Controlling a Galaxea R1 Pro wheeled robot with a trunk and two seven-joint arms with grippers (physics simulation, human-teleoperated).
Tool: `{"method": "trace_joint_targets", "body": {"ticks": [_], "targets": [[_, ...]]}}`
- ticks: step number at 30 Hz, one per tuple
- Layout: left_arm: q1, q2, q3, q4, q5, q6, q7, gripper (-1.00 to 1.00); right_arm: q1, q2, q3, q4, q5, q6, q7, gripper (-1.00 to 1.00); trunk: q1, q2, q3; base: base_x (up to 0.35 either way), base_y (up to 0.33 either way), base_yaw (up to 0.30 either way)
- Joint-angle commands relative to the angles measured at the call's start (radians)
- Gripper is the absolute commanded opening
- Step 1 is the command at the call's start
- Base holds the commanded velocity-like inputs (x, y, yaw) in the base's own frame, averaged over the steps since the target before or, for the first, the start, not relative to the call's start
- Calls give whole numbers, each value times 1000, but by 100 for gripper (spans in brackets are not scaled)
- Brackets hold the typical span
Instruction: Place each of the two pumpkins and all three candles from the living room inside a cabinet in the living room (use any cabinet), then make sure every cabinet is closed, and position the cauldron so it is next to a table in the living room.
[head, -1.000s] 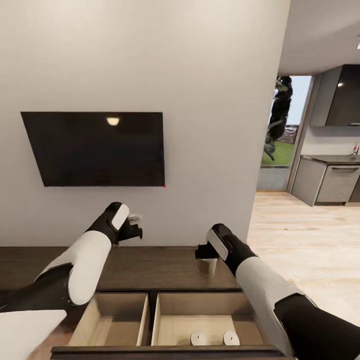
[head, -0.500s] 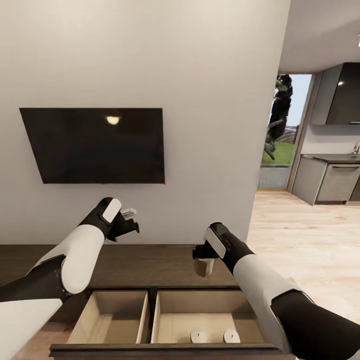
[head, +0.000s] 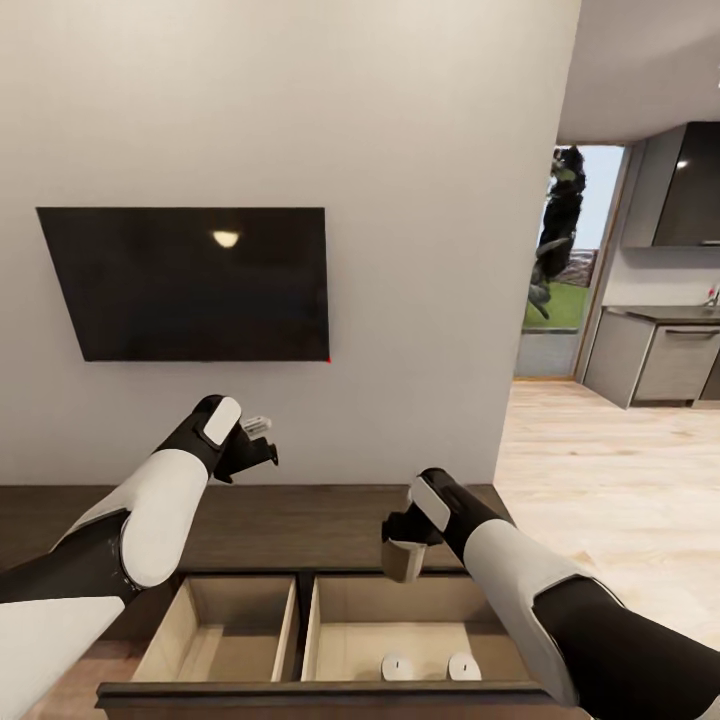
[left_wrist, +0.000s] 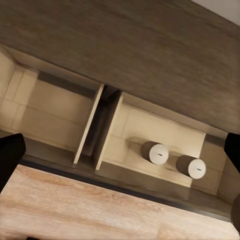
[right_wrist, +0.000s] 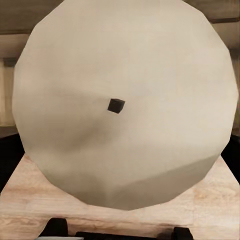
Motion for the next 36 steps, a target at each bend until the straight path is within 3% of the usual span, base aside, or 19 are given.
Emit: {"method": "trace_joint_targets", "body": {"ticks": [1, 11, 19, 36], "targets": [[-1, -1, 3, -2, 10, 2, 10, 100, -1, 0, 4, -1, -7, -2, -7, -100, 4, -8, -4, 0, 0, 0], [-1, 1, 3, -1, 10, 1, 11, 100, 1, 0, 7, 26, -5, -84, -9, -100, 42, -78, -36, 0, 0, 135], [0, 1, 3, 0, 10, 1, 11, 100, 1, 0, 10, 28, -4, -94, -8, -100, 73, -134, -61, 0, 0, 231], [0, -1, 4, 0, 10, 1, 11, 100, 1, 0, 8, 29, -6, -96, -5, -100, 138, -253, -114, 0, 0, 12]]}}
